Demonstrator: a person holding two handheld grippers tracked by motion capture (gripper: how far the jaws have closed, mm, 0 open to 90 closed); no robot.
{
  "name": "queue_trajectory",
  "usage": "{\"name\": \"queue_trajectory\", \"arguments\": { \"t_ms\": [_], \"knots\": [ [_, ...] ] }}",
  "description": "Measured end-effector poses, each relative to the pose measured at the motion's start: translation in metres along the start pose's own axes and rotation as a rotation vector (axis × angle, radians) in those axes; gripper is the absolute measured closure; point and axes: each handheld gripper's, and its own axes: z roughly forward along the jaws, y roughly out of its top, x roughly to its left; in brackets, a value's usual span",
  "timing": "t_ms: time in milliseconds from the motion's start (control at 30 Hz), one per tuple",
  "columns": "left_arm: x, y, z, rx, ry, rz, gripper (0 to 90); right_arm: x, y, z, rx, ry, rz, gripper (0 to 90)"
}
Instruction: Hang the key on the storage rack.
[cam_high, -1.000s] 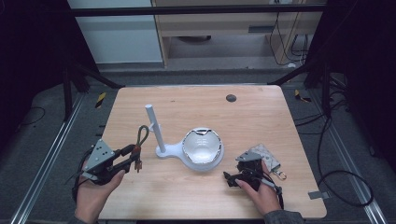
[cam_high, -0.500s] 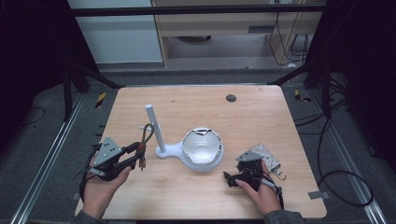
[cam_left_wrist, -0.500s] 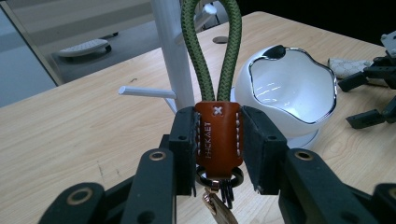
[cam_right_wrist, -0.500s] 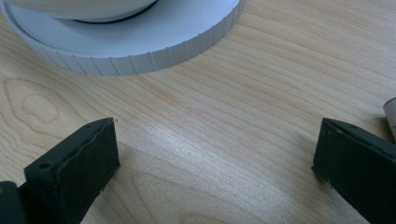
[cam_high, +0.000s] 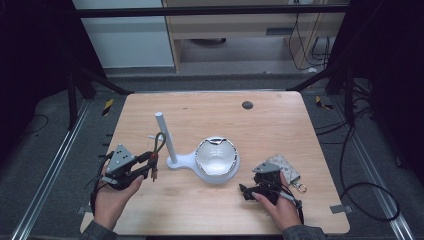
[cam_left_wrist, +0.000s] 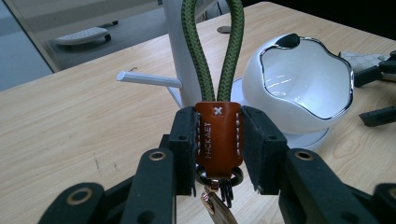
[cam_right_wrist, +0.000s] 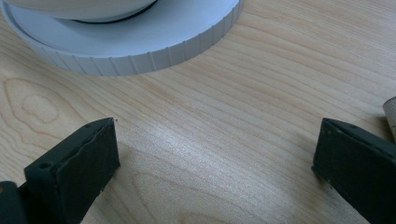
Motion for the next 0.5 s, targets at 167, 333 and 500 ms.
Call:
{"name": "queue_trajectory", "arguments": {
  "t_ms": [167,333,500],
  "knots": [
    [0.003,0.000,0.009,0.014,0.006,-0.007,66.0,0.000,0.000,0.000,0.000,-0.001,-0.001,0.2],
    [0.005,-0.001,0.016,0.023,0.008,-0.015,66.0,0.000,0.000,0.000,0.000,-0.001,0.000,0.2],
    [0.005,-0.001,0.021,0.033,0.009,-0.015,66.0,0.000,0.000,0.000,0.000,0.000,0.000,0.2]
  ]
}}
